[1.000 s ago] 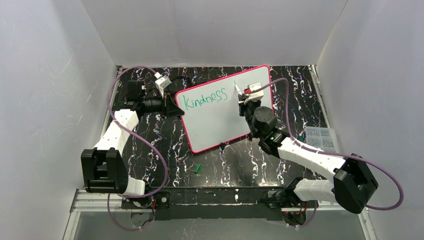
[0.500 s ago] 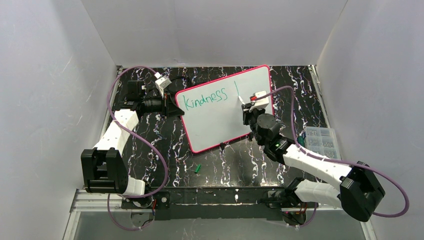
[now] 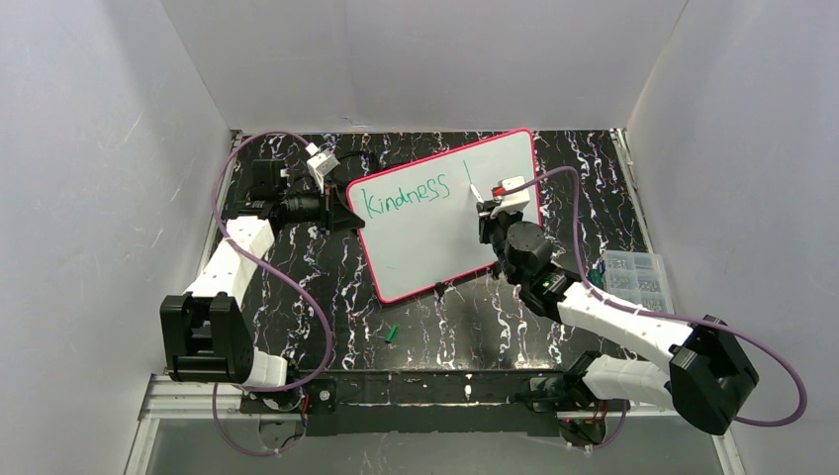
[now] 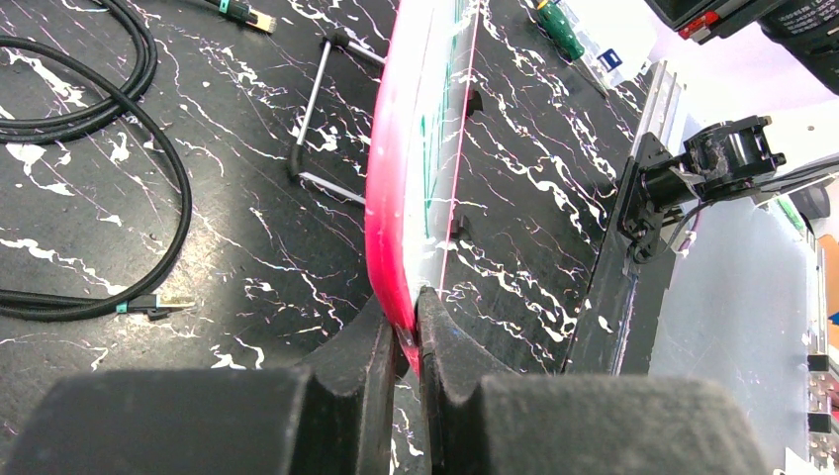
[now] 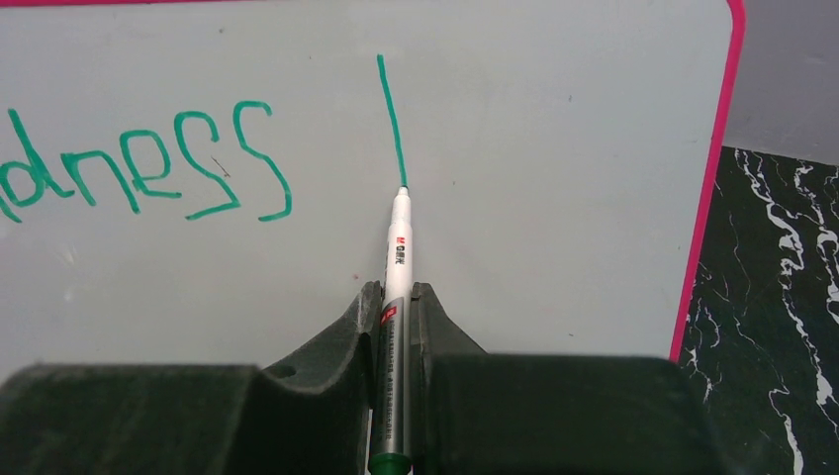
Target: Write a sentence on the whiteboard
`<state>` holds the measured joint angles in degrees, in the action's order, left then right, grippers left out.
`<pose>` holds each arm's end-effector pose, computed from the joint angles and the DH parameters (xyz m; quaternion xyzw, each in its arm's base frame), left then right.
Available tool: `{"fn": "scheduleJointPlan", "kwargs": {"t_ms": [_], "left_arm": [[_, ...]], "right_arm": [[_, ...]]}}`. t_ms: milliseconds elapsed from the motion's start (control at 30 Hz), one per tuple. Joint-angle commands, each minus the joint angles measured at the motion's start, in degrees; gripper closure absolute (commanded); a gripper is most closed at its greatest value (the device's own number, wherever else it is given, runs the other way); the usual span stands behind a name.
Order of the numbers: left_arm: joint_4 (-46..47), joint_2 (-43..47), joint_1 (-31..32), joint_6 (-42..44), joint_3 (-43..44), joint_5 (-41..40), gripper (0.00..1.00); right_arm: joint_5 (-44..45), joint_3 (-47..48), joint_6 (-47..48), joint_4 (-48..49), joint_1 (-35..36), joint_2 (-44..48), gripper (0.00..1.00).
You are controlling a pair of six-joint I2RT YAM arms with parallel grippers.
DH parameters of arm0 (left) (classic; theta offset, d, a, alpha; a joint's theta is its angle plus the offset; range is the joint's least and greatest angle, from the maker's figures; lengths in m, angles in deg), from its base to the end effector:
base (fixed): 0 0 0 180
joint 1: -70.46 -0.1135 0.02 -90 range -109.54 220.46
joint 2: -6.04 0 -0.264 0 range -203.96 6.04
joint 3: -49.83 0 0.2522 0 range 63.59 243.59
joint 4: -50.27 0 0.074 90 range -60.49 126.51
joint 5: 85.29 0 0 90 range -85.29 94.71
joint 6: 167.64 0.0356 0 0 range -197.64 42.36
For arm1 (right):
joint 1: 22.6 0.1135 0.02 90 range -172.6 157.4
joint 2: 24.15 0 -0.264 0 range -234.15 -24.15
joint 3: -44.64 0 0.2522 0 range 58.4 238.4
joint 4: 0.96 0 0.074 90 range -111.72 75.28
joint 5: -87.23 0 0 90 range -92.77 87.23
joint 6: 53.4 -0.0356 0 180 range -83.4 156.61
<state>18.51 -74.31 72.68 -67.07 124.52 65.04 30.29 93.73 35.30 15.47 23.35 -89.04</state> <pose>0.2981 -0.0425 0.2932 0.3075 0.7455 -0.4214 0.4147 0.1909 0.1694 0.2850 -0.0690 0.7005 0.0898 0.7047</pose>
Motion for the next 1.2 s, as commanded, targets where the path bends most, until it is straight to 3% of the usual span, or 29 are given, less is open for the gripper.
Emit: {"fn": "scheduleJointPlan", "kwargs": {"t_ms": [0, 467, 1167], "left_arm": [[-0.7, 2.3, 0.3, 3.8, 1.2, -3.2, 1.0], [-0.7, 2.2, 0.3, 3.9, 1.2, -3.2, 1.0], [-0.6, 2.3, 0.2, 3.9, 1.2, -3.2, 1.0]], "right_arm": [[1.0, 3.7, 1.9, 4.3, -0.1, -1.2, 0.99], [5.7, 3.3, 2.9, 2.9, -0.2, -0.3, 0.99], [0.7, -0.2, -1.2, -0.5, 0.8, 2.5, 0.99]]}}
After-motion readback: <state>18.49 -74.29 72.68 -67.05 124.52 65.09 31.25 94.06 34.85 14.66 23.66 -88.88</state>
